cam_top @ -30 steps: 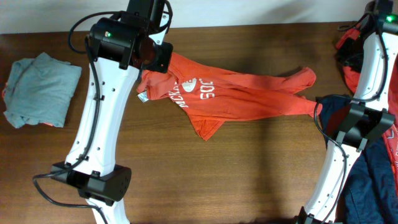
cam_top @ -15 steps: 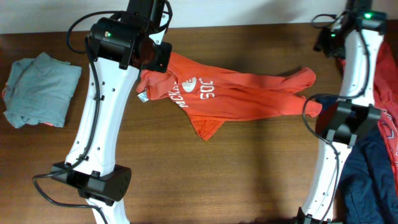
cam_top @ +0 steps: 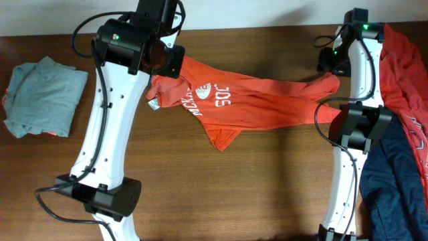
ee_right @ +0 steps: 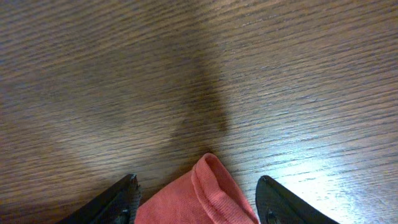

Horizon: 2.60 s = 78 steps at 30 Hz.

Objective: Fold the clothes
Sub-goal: 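Lift the shirt by both shoulders with both grippers to hang it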

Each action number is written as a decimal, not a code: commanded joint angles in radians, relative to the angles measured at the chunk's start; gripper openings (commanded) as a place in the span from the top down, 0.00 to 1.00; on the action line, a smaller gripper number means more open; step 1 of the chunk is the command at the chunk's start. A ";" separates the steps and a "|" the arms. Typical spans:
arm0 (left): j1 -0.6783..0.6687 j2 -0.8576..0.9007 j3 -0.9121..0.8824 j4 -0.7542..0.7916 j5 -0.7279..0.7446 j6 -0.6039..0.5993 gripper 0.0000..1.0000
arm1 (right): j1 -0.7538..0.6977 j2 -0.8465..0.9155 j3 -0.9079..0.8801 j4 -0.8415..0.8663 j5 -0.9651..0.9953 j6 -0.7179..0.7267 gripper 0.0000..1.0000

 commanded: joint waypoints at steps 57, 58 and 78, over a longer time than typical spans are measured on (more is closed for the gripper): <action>0.235 -0.203 0.428 0.141 -0.067 -0.010 0.99 | -0.056 -0.799 0.330 -0.191 -0.071 0.000 0.96; 0.235 -0.227 0.428 0.145 -0.067 -0.010 0.99 | -0.056 -0.814 0.330 -0.190 -0.079 0.000 0.96; 0.243 -0.351 0.424 0.145 -0.183 0.013 0.99 | -0.055 -0.841 0.328 -0.154 -0.224 -0.007 0.96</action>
